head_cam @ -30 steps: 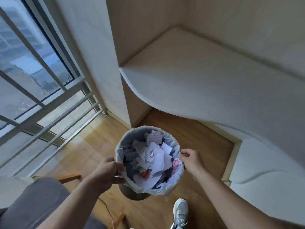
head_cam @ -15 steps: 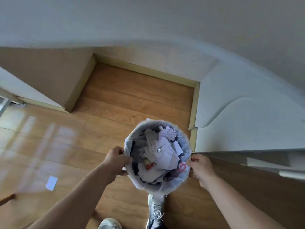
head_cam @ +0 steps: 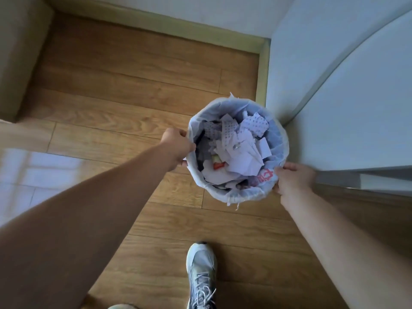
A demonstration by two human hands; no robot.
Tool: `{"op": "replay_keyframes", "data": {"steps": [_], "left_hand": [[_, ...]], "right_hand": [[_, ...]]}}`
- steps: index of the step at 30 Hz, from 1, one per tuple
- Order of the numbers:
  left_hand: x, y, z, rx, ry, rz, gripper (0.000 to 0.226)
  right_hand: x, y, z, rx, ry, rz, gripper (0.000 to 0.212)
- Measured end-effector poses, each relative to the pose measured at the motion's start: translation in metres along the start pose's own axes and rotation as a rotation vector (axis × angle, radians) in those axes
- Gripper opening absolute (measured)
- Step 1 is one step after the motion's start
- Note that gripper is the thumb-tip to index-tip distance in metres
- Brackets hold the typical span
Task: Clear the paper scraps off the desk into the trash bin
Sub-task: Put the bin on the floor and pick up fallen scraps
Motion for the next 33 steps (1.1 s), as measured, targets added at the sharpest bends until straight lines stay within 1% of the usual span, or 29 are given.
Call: {"op": "replay_keyframes", "data": {"steps": [3,5,6,7,9,11,14,16,17,20,22,24,26,28,31,33], "left_hand": [[0.001,0.014,0.020,-0.015,0.004,0.017,0.011],[0.008,0.021,0.029,-0.041,0.027,0.035,0.018],[0.011,0.024,0.032,-0.053,0.036,0.045,0.023],[0.013,0.027,0.034,-0.064,0.041,0.050,0.026],[0.015,0.026,0.034,-0.083,0.051,0.043,0.029],[0.012,0.020,0.030,-0.094,0.053,0.005,0.037],[0.005,-0.005,0.017,-0.057,0.043,-0.034,0.048],[-0.002,-0.029,0.005,-0.027,0.016,-0.096,0.048],[-0.007,-0.044,-0.001,-0.009,0.001,-0.128,0.047],[-0.023,-0.085,-0.026,0.019,-0.042,-0.251,0.037],[-0.033,-0.107,-0.048,0.017,-0.062,-0.331,0.025],[-0.045,-0.127,-0.071,0.028,-0.079,-0.419,0.018],[-0.062,-0.146,-0.093,0.061,-0.106,-0.499,0.017],[-0.086,-0.166,-0.111,0.111,-0.153,-0.560,0.015],[-0.126,-0.191,-0.118,0.179,-0.188,-0.589,0.008],[-0.153,-0.199,-0.106,0.216,-0.191,-0.559,0.008]], "right_hand": [[0.003,0.000,0.014,0.080,-0.032,-0.047,0.019],[0.000,-0.005,0.021,0.143,-0.061,-0.102,0.012],[-0.003,-0.007,0.024,0.172,-0.076,-0.125,0.014],[-0.006,-0.009,0.026,0.178,-0.092,-0.144,0.015],[-0.010,-0.007,0.026,0.152,-0.114,-0.187,0.008],[-0.016,-0.008,0.019,0.157,-0.149,-0.240,0.004],[-0.042,-0.006,-0.011,0.191,-0.336,-0.414,0.021],[-0.067,0.009,-0.046,0.131,-0.516,-0.436,0.034],[-0.079,0.021,-0.066,0.081,-0.606,-0.424,0.036],[-0.110,0.066,-0.130,-0.097,-0.808,-0.406,0.035],[-0.123,0.099,-0.174,-0.221,-0.891,-0.416,0.032],[-0.132,0.128,-0.219,-0.317,-0.967,-0.405,0.031],[-0.134,0.154,-0.254,-0.403,-0.983,-0.412,0.032],[-0.121,0.183,-0.272,-0.494,-0.923,-0.487,0.032],[-0.081,0.227,-0.271,-0.574,-0.839,-0.741,0.034],[-0.048,0.253,-0.254,-0.599,-0.790,-0.913,0.038]]}}
Point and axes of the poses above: each hand's wrist, its own z-axis towards the middle knuckle, its own y-axis out of the palm, x = y × z, the point moved 10 cm from there along z, towards the middle knuckle, and after that the axes turned 4 degrees about -z, right-handed, at the moved point
